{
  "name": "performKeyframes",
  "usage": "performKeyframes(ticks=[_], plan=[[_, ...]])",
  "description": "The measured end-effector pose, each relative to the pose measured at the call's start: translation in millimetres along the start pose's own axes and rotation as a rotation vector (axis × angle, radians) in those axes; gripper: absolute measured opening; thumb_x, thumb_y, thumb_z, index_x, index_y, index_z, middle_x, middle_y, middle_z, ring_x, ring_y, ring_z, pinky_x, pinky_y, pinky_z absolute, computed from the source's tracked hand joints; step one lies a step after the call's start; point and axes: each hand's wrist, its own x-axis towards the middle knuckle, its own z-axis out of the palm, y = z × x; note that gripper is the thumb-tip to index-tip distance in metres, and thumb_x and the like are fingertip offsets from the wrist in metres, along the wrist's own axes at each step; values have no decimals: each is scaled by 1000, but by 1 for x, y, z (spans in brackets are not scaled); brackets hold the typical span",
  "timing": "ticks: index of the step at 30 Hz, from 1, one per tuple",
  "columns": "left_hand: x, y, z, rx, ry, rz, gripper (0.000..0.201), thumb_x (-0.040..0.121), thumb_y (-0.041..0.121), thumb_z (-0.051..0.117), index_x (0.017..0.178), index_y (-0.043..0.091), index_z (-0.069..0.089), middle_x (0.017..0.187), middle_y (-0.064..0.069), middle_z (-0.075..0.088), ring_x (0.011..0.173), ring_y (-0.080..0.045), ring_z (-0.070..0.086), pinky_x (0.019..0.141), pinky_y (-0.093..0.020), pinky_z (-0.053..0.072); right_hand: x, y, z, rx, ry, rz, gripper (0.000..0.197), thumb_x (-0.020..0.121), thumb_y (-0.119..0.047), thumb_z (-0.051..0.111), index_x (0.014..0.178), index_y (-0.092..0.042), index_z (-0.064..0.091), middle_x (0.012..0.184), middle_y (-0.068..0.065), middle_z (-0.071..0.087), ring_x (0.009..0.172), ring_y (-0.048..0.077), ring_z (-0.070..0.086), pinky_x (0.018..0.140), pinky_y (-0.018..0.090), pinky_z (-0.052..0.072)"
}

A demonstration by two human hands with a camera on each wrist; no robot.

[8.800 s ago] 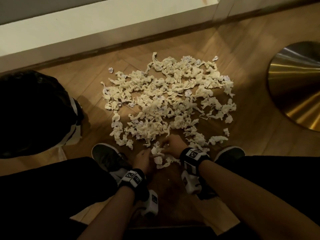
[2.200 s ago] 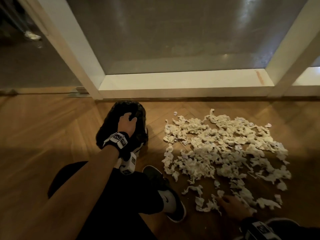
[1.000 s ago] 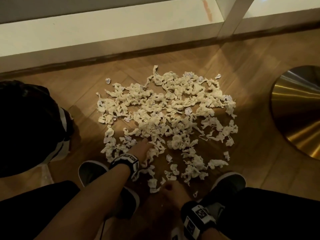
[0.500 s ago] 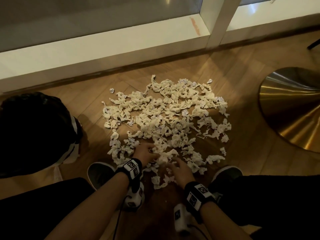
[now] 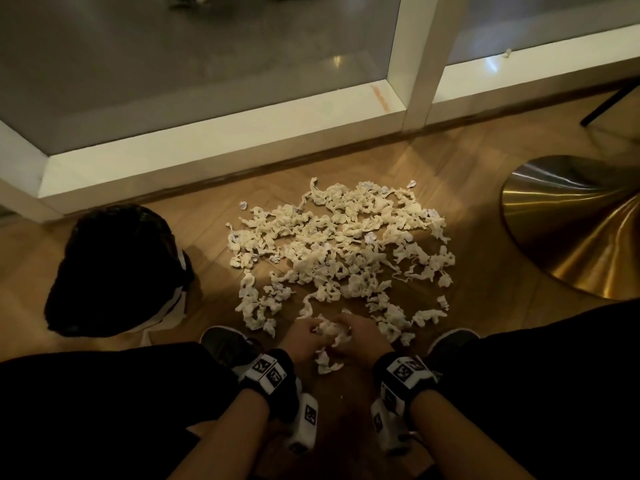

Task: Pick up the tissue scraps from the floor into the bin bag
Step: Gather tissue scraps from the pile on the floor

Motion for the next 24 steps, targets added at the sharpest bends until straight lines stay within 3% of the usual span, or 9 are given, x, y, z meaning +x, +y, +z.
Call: performKeyframes(ticks=[2, 5, 7, 9, 12, 16, 19, 21, 24], plan=[[-9, 5, -1, 70, -29, 15, 13, 84, 5, 67, 96, 2, 70, 70, 3, 61, 54, 4, 56, 53, -14, 45, -5, -4, 2, -26, -41, 22, 59, 81, -28, 71, 135, -16, 49, 131, 8, 56, 118, 21, 53, 93, 24, 40], [-17, 14, -1, 108, -49, 25, 20, 84, 26, 66, 83, 7, 72, 76, -9, 65, 68, -13, 58, 65, -32, 48, -10, -9, 3, -79, -51, 0, 46, 83, -25, 70, 125, -12, 57, 122, 9, 61, 112, 23, 57, 89, 26, 42], [-19, 19, 2, 55, -38, -6, 25, 92, 24, 57, 72, 12, 66, 71, -6, 61, 66, -14, 55, 65, -30, 46, -12, -11, 2, -26, -18, 17, 36, 83, -26, 69, 116, -11, 62, 114, 10, 65, 103, 24, 61, 87, 31, 49], [-22, 22, 6, 20, 4, 6, 26, 98, 22, 49, 77, 14, 63, 75, -3, 59, 71, -15, 57, 67, -30, 49, -13, -13, -1, 4, 38, 8, 35, 85, -25, 67, 116, -9, 63, 113, 10, 65, 102, 25, 60, 89, 35, 48], [-26, 20, 13, -22, 197, 87, 20, 97, 19, 51, 93, 8, 67, 82, -5, 64, 73, -15, 63, 63, -28, 58, -13, -18, -3, 38, 104, -36, 21, 90, -18, 59, 102, -3, 67, 103, 15, 67, 92, 24, 61, 87, 38, 47], [-24, 18, 12, -133, 323, 48, 14, 87, 25, 66, 89, 16, 56, 93, -14, 65, 83, -27, 66, 67, -46, 59, -15, -21, 0, 81, 128, -70, 16, 89, -17, 58, 85, -7, 69, 86, 11, 69, 77, 20, 62, 76, 36, 51], [-25, 18, 8, -246, 289, -35, 23, 83, 19, 72, 74, 11, 53, 78, -15, 62, 70, -25, 65, 56, -39, 58, -19, -22, -1, 132, 152, -71, 21, 88, -20, 62, 67, -21, 63, 70, -1, 63, 66, 11, 57, 65, 24, 47], [-26, 19, 7, -336, 273, -61, 26, 82, 15, 73, 68, 6, 53, 72, -15, 60, 65, -21, 63, 55, -36, 58, -19, -24, -2, 145, 145, -64, 11, 86, -22, 63, 78, -16, 68, 79, 2, 67, 76, 15, 62, 73, 29, 51], [-26, 16, 6, -322, 236, -49, 23, 80, 16, 75, 68, 4, 60, 72, -14, 61, 71, -21, 63, 65, -39, 57, -17, -22, -2, 188, 127, -36, 34, 82, -23, 67, 114, -11, 66, 111, 6, 68, 100, 18, 63, 91, 36, 51]])
